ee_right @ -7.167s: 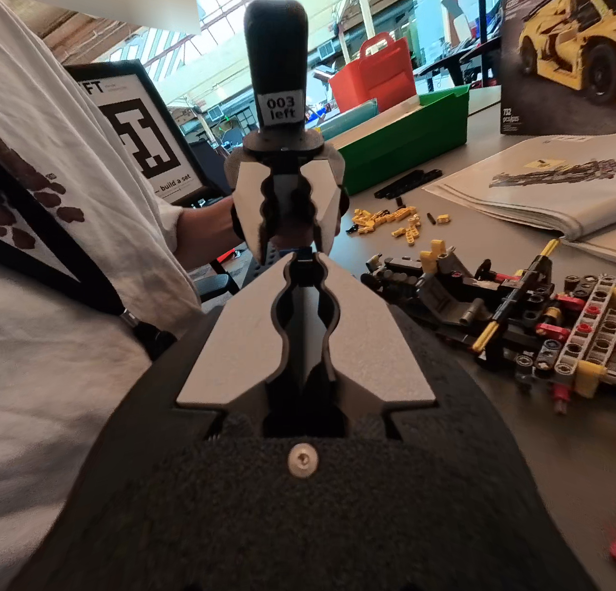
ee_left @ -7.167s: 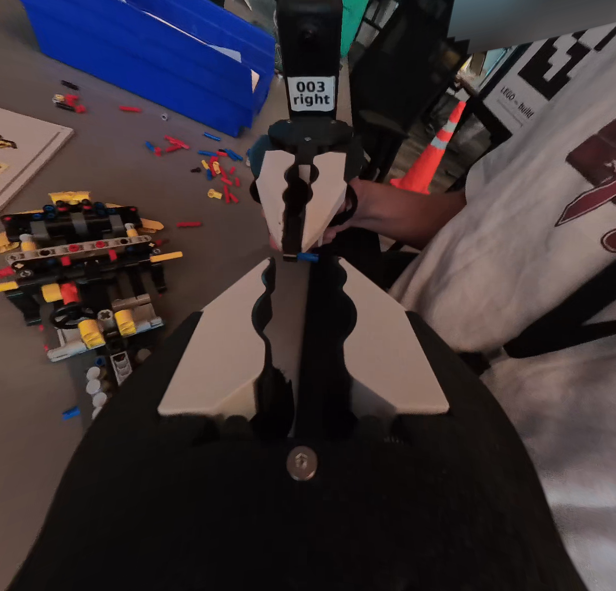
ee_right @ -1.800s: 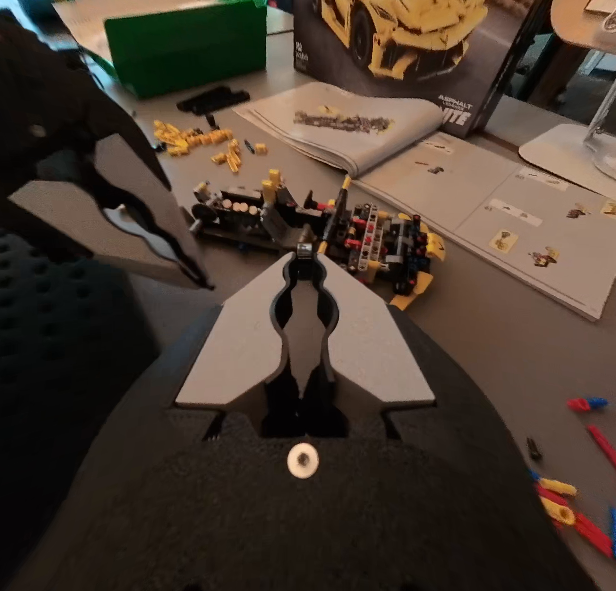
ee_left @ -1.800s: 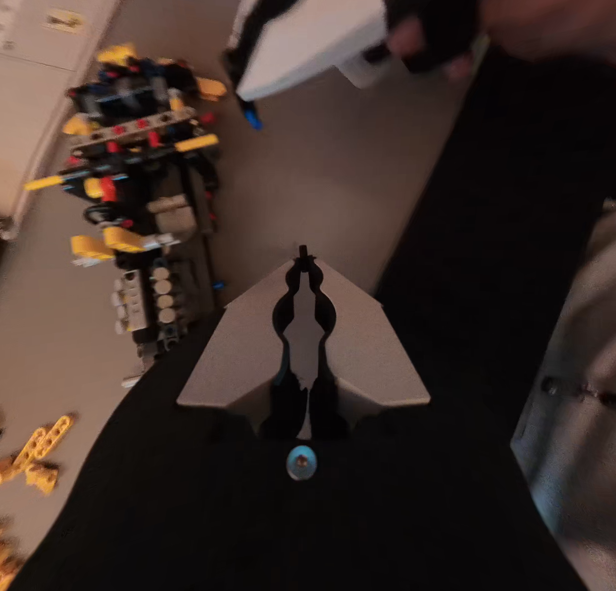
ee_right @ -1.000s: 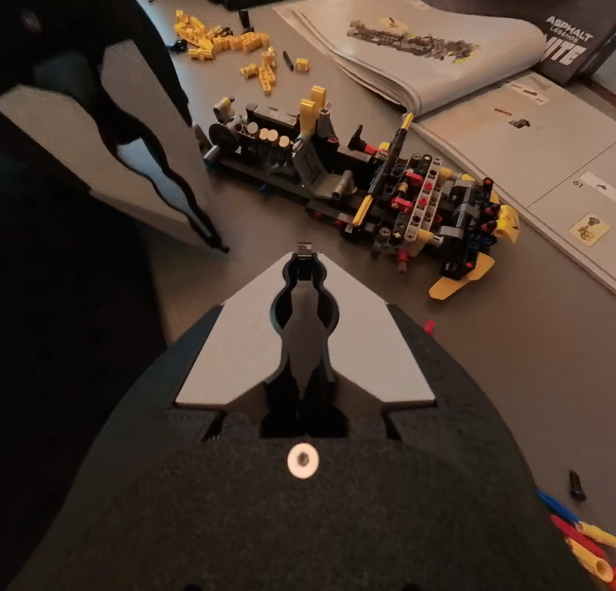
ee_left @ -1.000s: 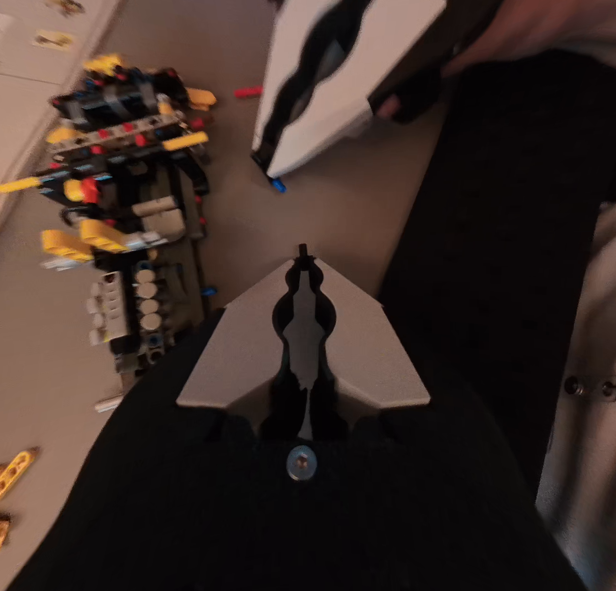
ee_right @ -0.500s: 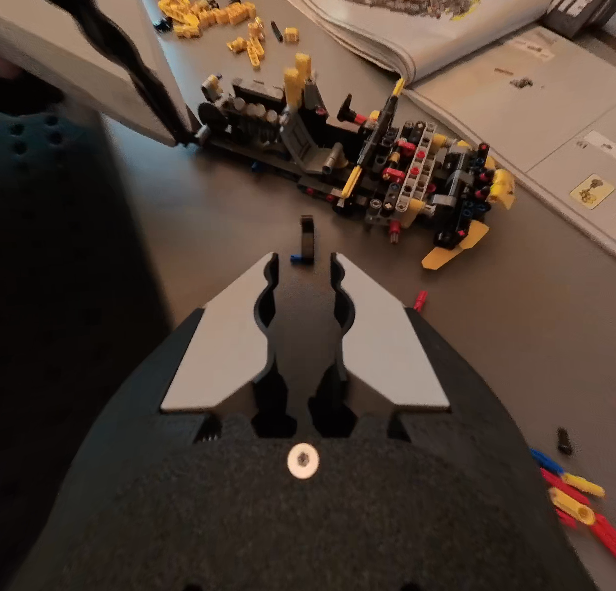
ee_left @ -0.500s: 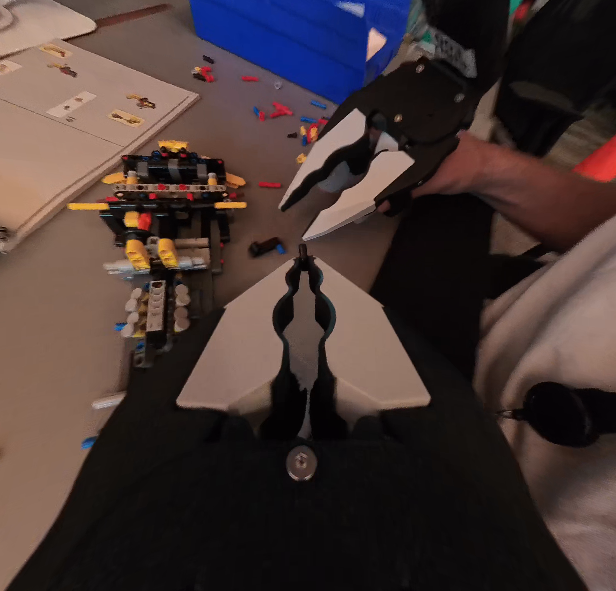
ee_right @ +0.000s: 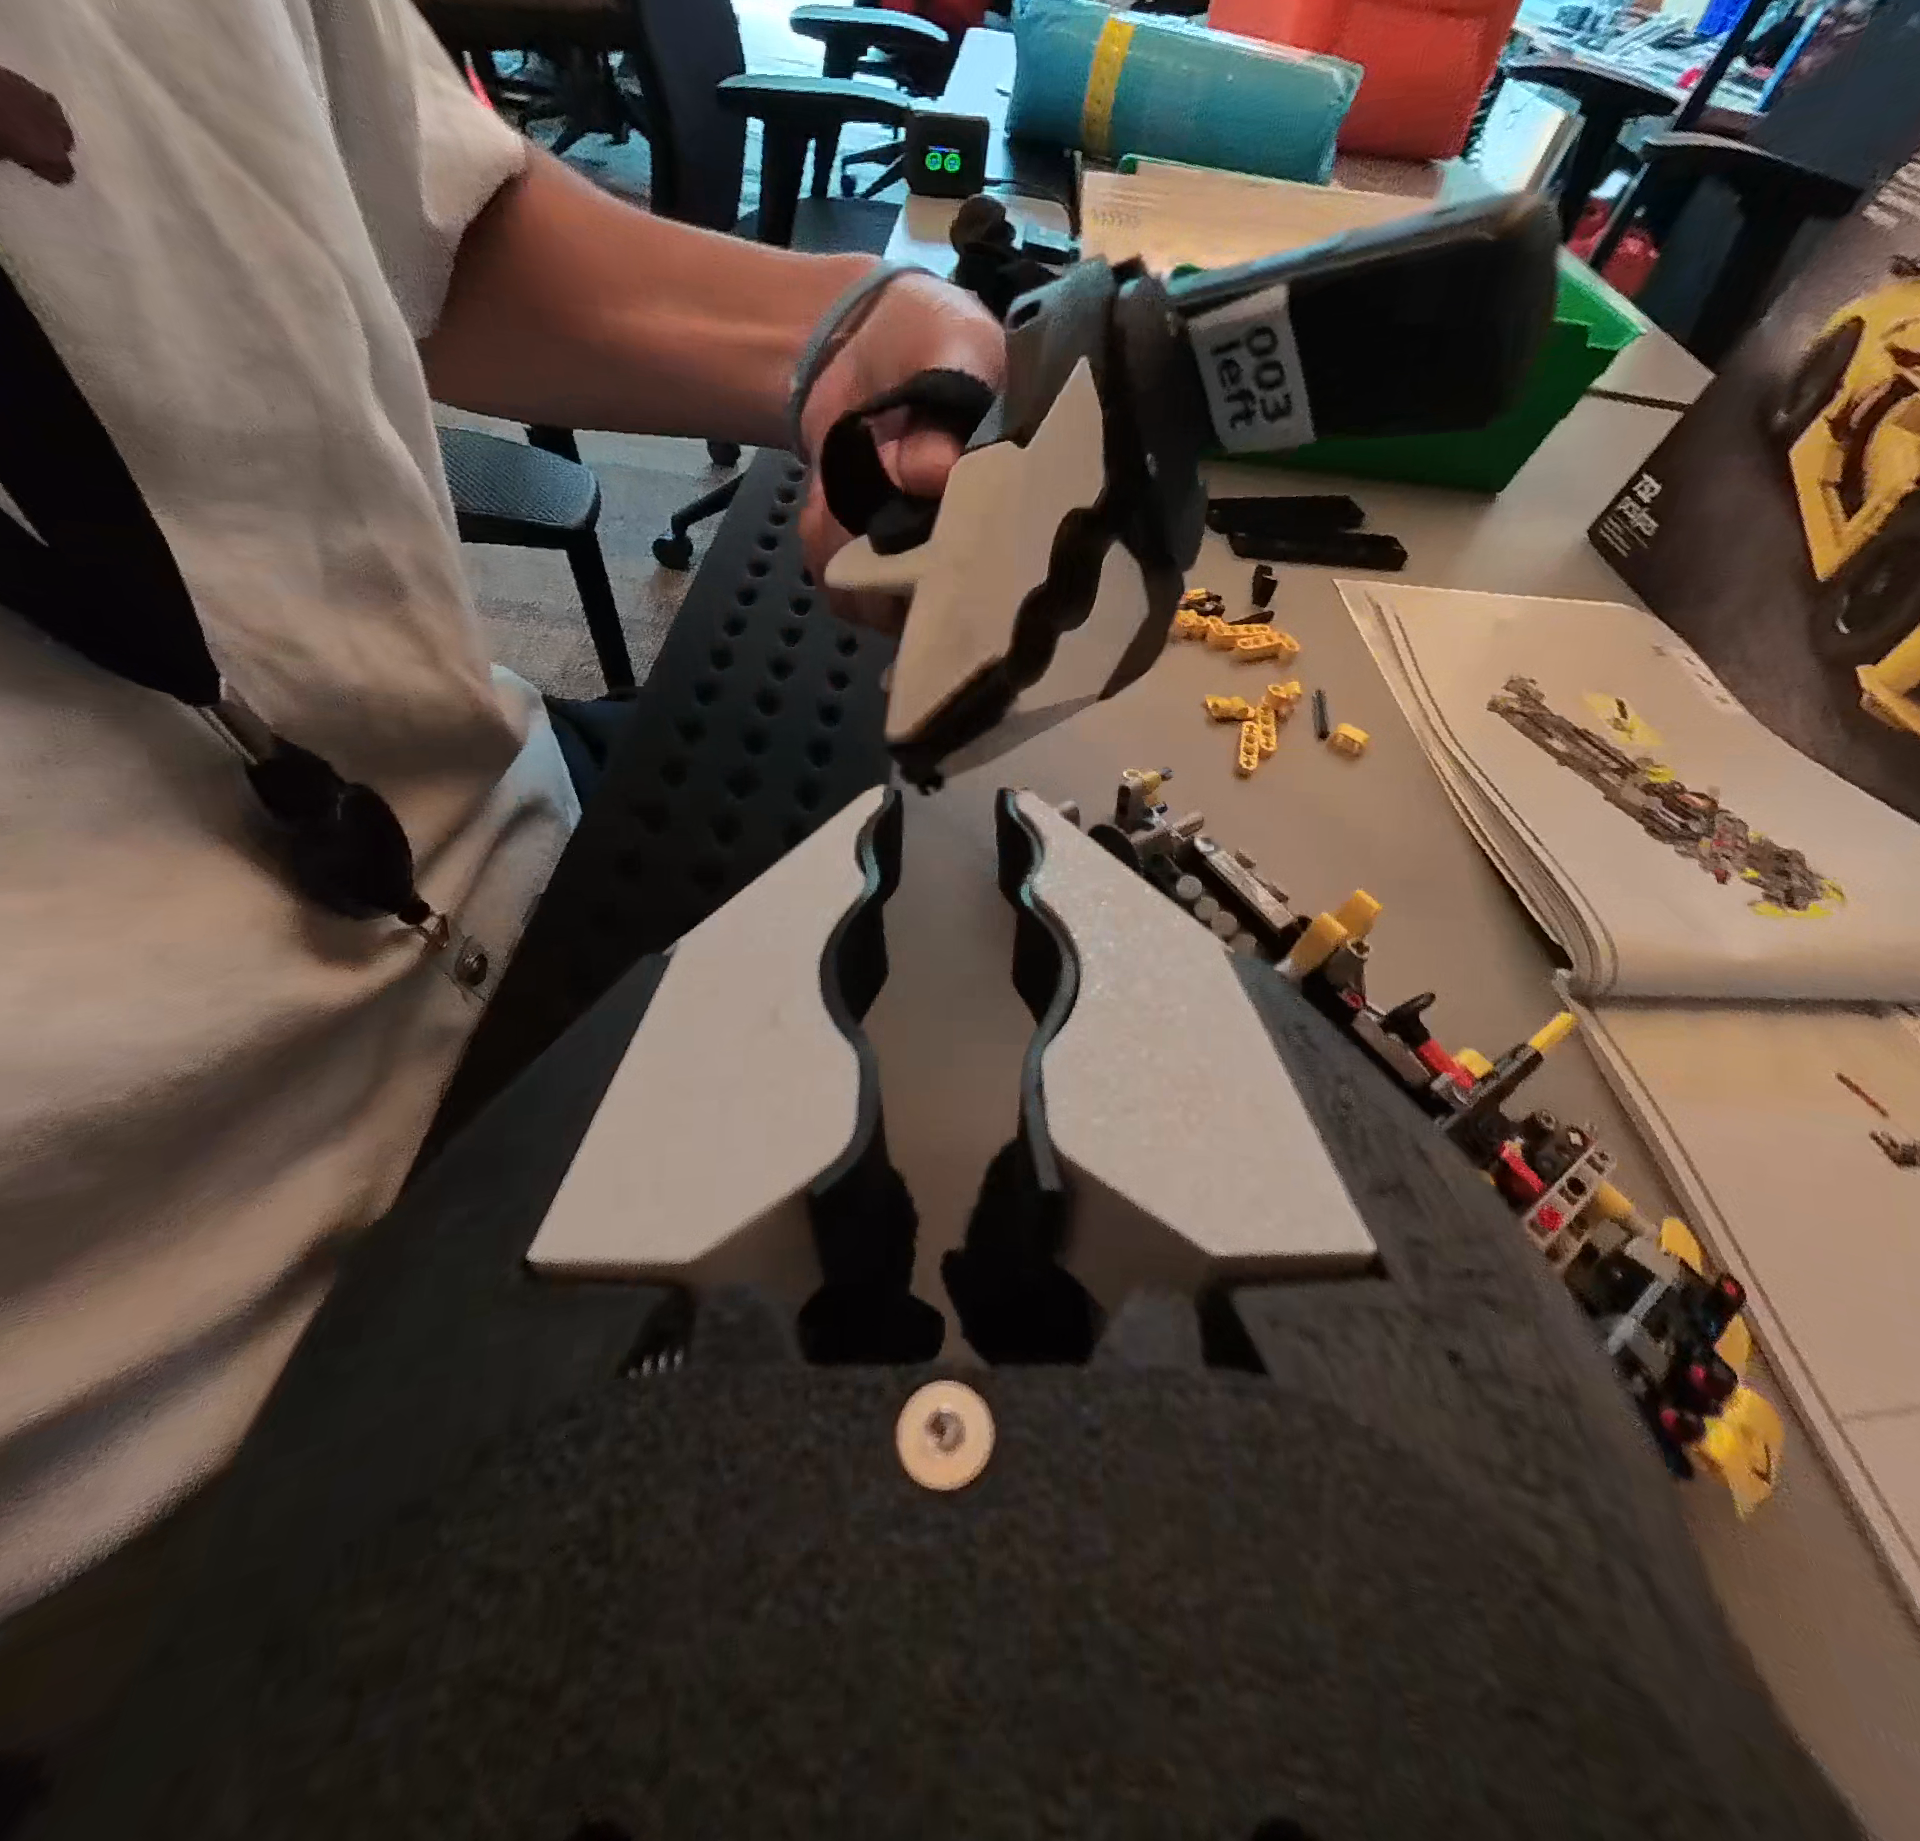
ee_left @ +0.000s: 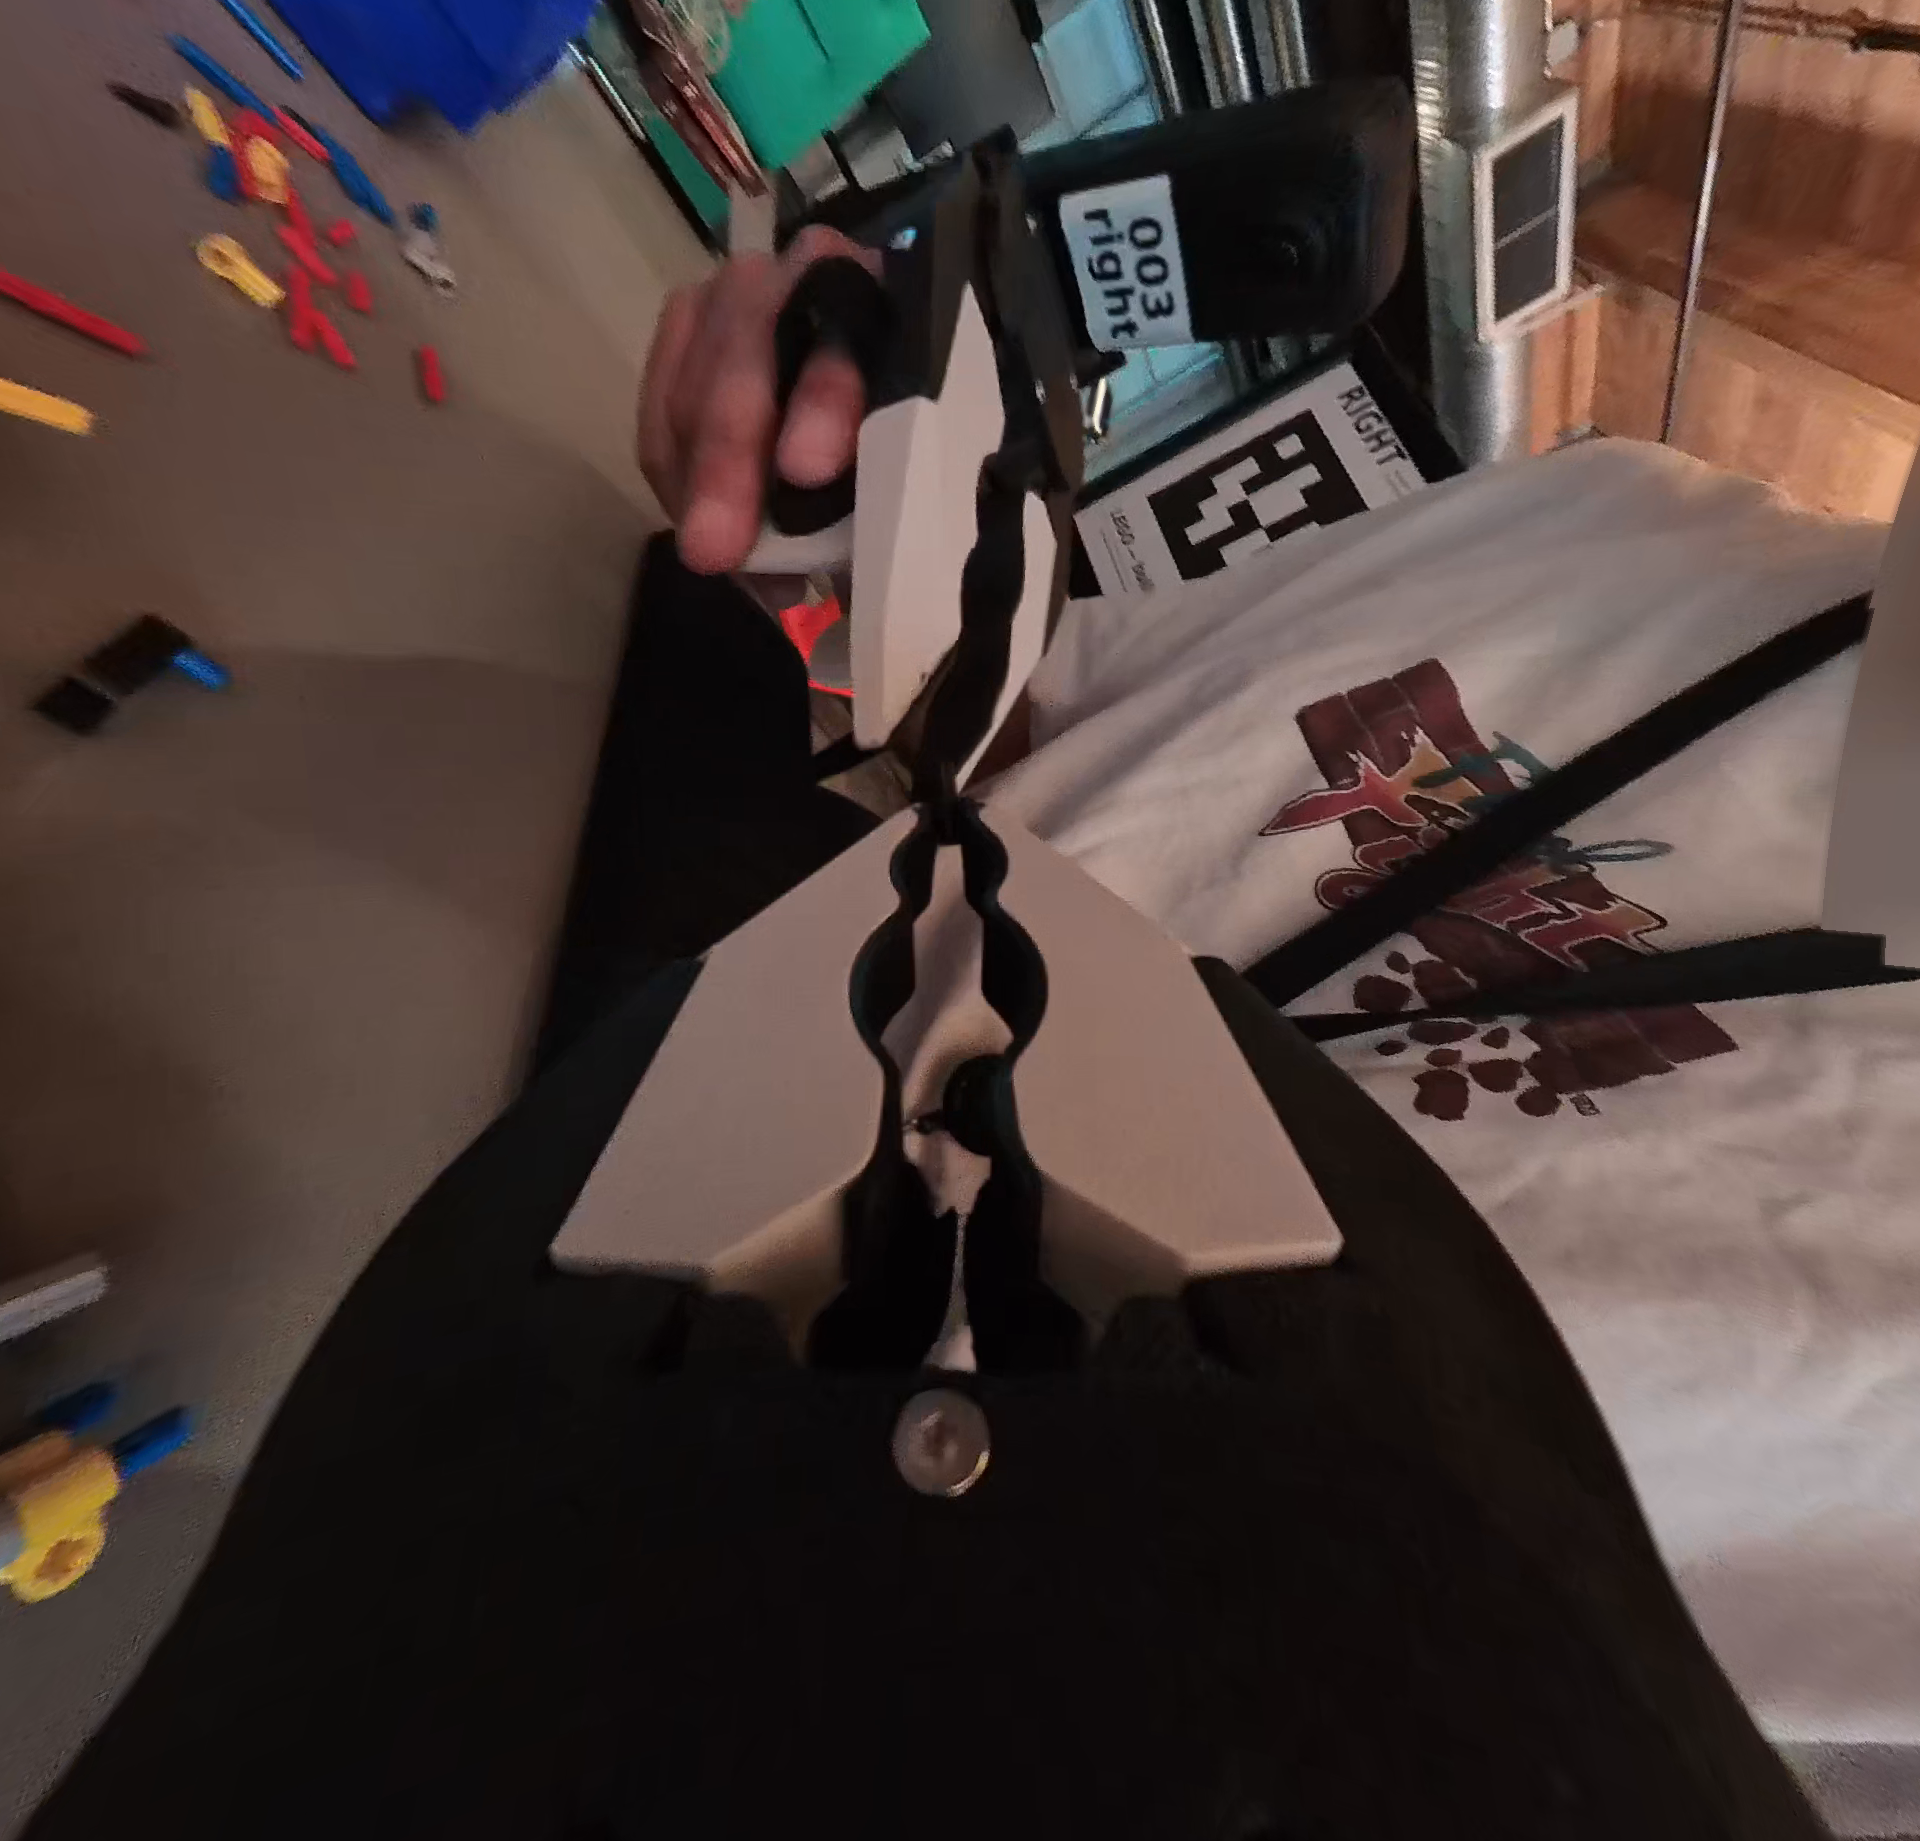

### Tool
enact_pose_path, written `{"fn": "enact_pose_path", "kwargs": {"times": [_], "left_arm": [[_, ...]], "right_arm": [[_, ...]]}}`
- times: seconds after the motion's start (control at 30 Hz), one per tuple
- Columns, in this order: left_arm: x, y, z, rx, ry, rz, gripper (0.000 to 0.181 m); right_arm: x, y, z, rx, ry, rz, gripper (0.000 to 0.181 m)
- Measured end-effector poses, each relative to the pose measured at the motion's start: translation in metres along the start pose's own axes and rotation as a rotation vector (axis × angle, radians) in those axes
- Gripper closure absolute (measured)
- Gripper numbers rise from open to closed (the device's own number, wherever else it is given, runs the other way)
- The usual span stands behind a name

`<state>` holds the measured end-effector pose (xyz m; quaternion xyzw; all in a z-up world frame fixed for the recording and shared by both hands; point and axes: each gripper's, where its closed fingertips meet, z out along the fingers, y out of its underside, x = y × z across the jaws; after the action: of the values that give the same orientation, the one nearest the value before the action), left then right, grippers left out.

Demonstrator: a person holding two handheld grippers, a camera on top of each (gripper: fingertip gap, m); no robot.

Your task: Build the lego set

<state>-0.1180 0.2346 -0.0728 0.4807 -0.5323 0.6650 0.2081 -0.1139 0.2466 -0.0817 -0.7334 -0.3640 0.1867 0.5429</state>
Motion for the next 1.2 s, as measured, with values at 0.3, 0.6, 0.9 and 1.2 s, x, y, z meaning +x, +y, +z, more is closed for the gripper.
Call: {"fn": "enact_pose_path", "kwargs": {"times": [0.3,0.6,0.9,1.2], "left_arm": [[-0.009,-0.002,-0.003,0.029,-0.024,-0.035,0.176],[-0.035,-0.02,-0.012,0.171,-0.297,0.083,0.175],[-0.043,-0.015,-0.014,0.226,-0.381,0.123,0.176],[-0.036,-0.013,-0.014,0.148,-0.489,0.283,0.176]], "right_arm": [[0.0,0.005,0.009,-0.021,0.017,-0.061,0.175],[0.027,0.025,0.011,-0.138,0.221,0.044,0.177],[0.028,0.032,0.015,-0.197,0.358,-0.089,0.177],[0.023,0.029,0.01,-0.18,0.361,-0.116,0.177]]}}
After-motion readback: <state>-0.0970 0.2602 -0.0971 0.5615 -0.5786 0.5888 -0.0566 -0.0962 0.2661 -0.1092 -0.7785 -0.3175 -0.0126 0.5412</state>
